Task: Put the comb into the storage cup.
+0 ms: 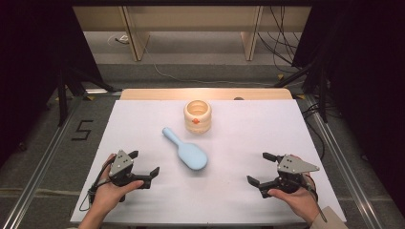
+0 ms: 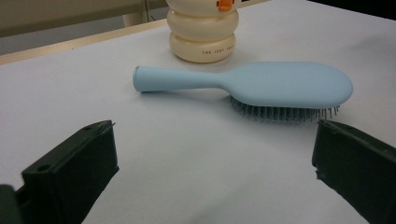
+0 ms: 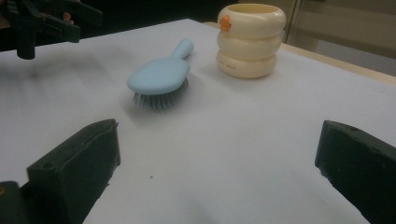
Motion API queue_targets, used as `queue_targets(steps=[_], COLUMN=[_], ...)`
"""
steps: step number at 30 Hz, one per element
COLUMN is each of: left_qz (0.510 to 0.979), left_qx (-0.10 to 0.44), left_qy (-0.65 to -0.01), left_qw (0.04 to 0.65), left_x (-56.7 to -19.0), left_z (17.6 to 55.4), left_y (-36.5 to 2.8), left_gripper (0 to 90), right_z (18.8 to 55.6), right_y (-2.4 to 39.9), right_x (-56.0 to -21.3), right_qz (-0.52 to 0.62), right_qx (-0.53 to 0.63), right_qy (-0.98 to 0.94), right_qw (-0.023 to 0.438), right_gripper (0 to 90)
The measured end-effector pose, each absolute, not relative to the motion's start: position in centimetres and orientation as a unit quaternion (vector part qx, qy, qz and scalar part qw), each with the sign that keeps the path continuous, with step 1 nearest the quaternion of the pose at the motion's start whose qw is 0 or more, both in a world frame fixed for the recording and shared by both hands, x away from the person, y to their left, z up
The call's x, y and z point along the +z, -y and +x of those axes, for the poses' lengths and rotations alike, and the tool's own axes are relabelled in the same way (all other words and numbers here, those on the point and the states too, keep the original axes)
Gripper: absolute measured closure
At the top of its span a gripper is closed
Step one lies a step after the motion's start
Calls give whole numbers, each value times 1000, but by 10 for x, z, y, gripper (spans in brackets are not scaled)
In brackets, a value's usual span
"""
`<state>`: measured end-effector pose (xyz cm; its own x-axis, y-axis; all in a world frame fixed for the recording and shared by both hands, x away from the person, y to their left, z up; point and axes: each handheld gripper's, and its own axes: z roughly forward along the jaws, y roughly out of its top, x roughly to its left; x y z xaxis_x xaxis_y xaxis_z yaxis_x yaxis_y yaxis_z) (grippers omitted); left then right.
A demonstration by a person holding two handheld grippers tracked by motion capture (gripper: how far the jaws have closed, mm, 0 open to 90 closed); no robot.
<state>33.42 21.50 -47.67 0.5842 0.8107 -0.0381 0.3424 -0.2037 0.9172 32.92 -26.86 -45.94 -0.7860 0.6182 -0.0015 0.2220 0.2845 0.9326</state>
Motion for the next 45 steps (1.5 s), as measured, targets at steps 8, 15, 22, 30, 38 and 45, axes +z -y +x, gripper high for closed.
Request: queue_targets(steps=[8,15,22,30,38,45], left_qz=[740,735,747,769,782,791], left_qx=[242,264,228,208,207,207], left_qy=[-390,-401,-441,-436,-435,-440], left_qw=[492,478,442,419,396,372], left_x=[-474,-460,-455,-451,-449,-452], left_z=[335,344,381,431,464,479], left_y=[-214,-211,-202,-167,-141,-132], left_gripper=[7,516,897,899,899,899], right_z=[329,330,331,332,332,332], right_y=[268,268,270,270,270,271], right_x=[-459,-459,-458,-460,-460,-459], right_qz=[272,276,286,288,287,286], right_qx=[534,535,536,529,530,532], right_qy=[-779,-777,-773,-777,-776,-776], right_qw=[185,184,185,183,184,183], right_gripper=[11,17,29,43,44,46])
